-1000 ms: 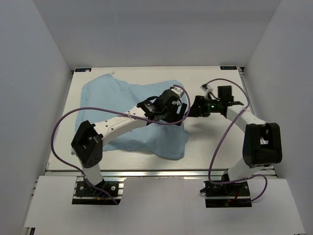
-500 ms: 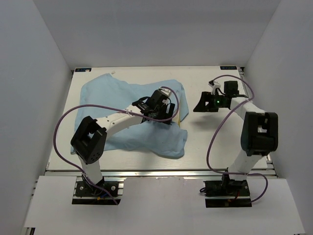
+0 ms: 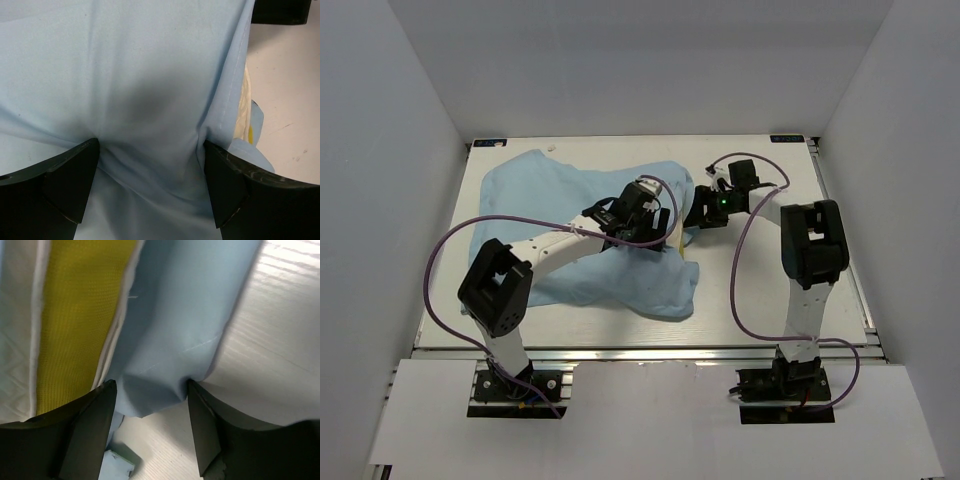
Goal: Put the pillow into the pillowcase
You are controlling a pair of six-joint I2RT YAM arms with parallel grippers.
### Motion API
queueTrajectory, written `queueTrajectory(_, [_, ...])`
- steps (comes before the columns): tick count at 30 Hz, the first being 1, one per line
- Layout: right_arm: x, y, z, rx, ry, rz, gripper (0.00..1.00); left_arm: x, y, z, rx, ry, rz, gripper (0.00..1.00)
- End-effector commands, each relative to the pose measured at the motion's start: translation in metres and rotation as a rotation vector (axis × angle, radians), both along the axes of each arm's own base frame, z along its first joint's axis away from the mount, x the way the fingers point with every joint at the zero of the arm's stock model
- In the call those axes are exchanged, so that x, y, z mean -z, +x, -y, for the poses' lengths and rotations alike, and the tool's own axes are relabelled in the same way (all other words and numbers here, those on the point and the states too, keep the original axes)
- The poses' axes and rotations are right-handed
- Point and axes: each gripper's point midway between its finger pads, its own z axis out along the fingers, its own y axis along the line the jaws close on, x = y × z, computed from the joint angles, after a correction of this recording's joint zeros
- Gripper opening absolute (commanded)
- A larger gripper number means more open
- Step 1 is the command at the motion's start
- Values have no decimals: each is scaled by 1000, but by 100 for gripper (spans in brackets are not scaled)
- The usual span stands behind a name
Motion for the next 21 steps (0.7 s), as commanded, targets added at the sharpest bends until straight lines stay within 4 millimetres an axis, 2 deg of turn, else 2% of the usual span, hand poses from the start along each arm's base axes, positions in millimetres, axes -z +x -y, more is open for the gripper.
queueTrajectory(1, [2,17,1,93,6,-19,64,-8,2,-28,-58,38,18,92])
queueTrajectory(5, [13,22,-2,108,23,-45,48,-7,3,-28,-59,39,13,92])
queueTrajectory(6, [14,22,-4,106,30,-54,38,-4,4,-29,-62,42,7,92])
queueTrajectory(8, [14,21,-6,98,51,-67,27,-2,5,-29,-68,38,0,92])
queueTrajectory(9, [14,18,-5,99,59,-70,17,0,5,-30,-71,39,-3,92])
queueTrajectory(10, [10,15,-7,85,87,-73,10,5,6,-32,-80,43,-14,92])
queueTrajectory(11, [-1,17,1,105,108,-58,0,7,8,-34,-89,44,-17,92])
queueTrajectory(13, [-9,11,15,120,133,-53,0,16,7,-39,-104,49,-38,92])
queueTrajectory(14, [-27,17,35,138,139,9,0,19,8,-44,-115,51,-44,92])
queueTrajectory(16, [-39,17,62,163,100,60,0,22,10,-49,-129,52,-49,92])
queueTrajectory(17, [-59,25,93,188,64,156,0,26,11,-55,-143,56,-57,92])
queueTrajectory(19, [-76,31,131,242,31,223,0,31,14,-63,-163,63,-72,91])
queueTrajectory(21, [-100,32,149,243,4,272,0,36,17,-67,-179,70,-86,91])
